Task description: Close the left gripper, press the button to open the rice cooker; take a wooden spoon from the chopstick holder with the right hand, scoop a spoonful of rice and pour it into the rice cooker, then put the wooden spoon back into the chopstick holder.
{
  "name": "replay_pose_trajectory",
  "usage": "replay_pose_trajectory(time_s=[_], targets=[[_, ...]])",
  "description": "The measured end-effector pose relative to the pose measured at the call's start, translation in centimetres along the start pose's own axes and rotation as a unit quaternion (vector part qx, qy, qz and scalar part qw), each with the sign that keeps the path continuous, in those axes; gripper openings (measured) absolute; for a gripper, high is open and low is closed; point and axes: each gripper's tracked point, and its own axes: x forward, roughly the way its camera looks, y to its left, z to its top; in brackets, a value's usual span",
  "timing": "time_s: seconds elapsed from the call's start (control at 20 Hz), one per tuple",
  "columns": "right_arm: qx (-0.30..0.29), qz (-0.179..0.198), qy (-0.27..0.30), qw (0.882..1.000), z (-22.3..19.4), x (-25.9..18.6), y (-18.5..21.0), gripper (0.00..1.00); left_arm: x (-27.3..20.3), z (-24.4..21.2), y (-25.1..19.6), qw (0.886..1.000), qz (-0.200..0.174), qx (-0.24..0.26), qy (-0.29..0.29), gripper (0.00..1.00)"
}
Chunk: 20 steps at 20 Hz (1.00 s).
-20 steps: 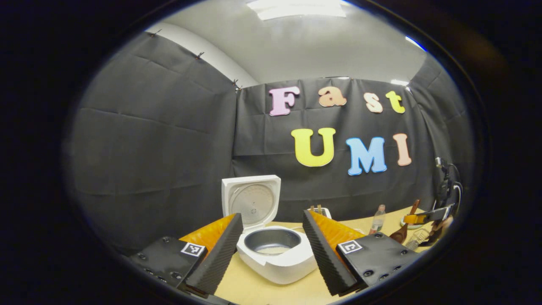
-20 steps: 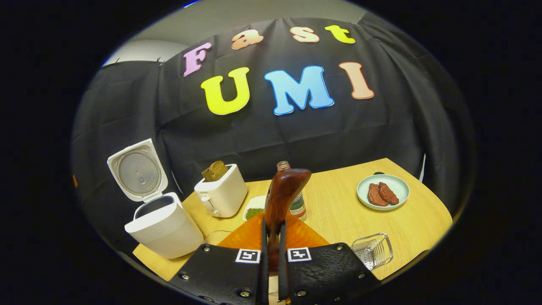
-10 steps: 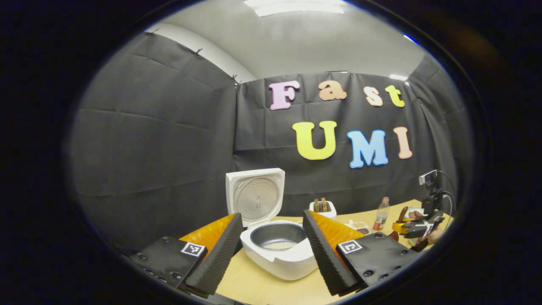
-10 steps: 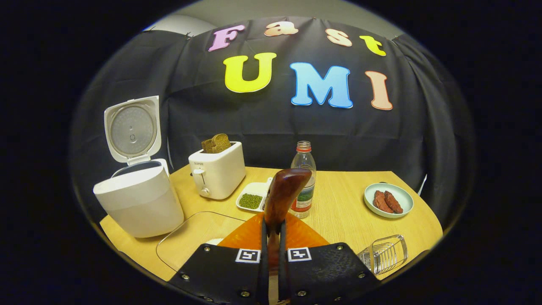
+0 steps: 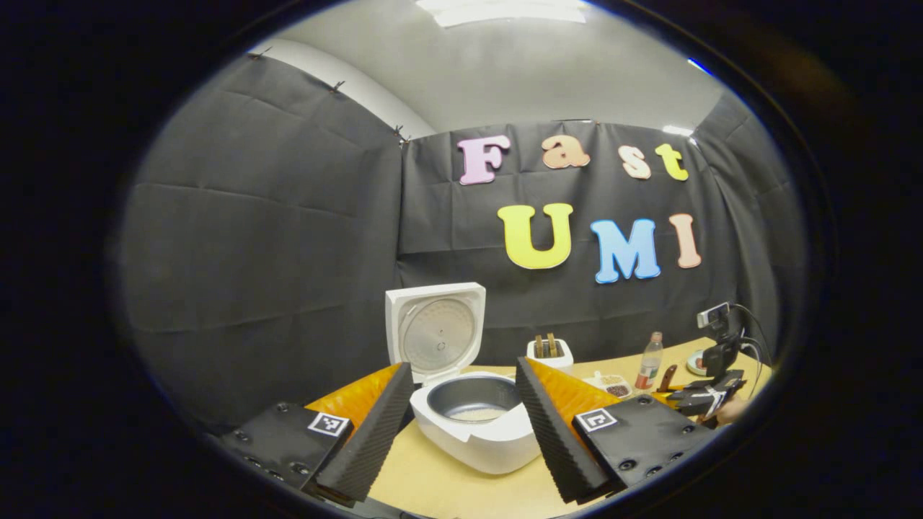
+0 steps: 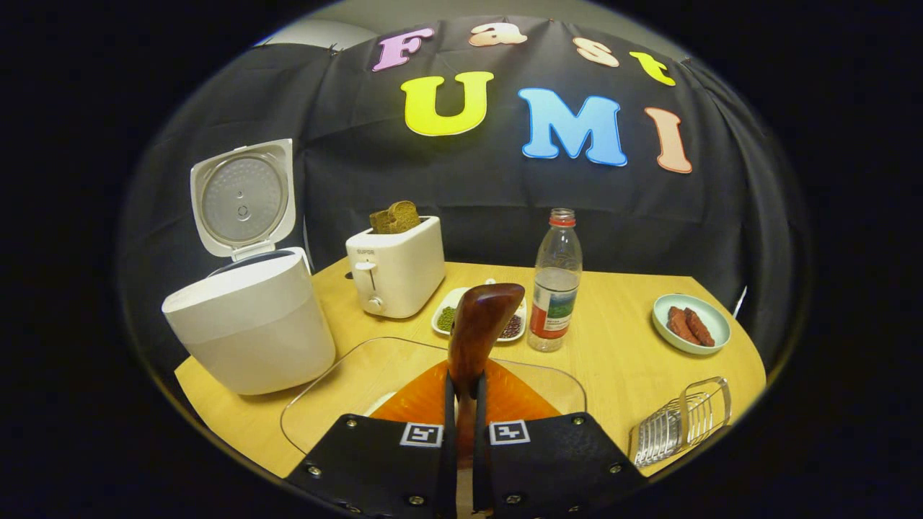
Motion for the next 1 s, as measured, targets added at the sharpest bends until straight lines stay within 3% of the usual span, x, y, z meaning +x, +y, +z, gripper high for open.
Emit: replay_pose_trajectory(time_s=[0.4, 0.6, 0.75, 1.0], targets=[[0.123, 0.035, 0.030, 0.991, -0.4, -0.7, 2.0, 0.09, -0.3, 0.1, 0.5, 1.000, 0.005, -0.005, 0.000, 0.98], [0.243, 0.048, 0.053, 0.967, -1.0, -1.0, 1.7, 0.09, -0.2, 0.5, 0.2, 1.000, 0.005, -0.001, -0.004, 0.98], [0.323, 0.043, 0.068, 0.943, -1.6, -1.0, 0.5, 0.09, -0.4, 0.7, -0.1, 1.000, 0.003, 0.004, -0.006, 0.97], [0.401, 0.033, 0.052, 0.914, 0.1, -1.9, -2.4, 0.09, -0.8, 1.5, -0.9, 1.000, 0.000, 0.015, -0.013, 0.98]])
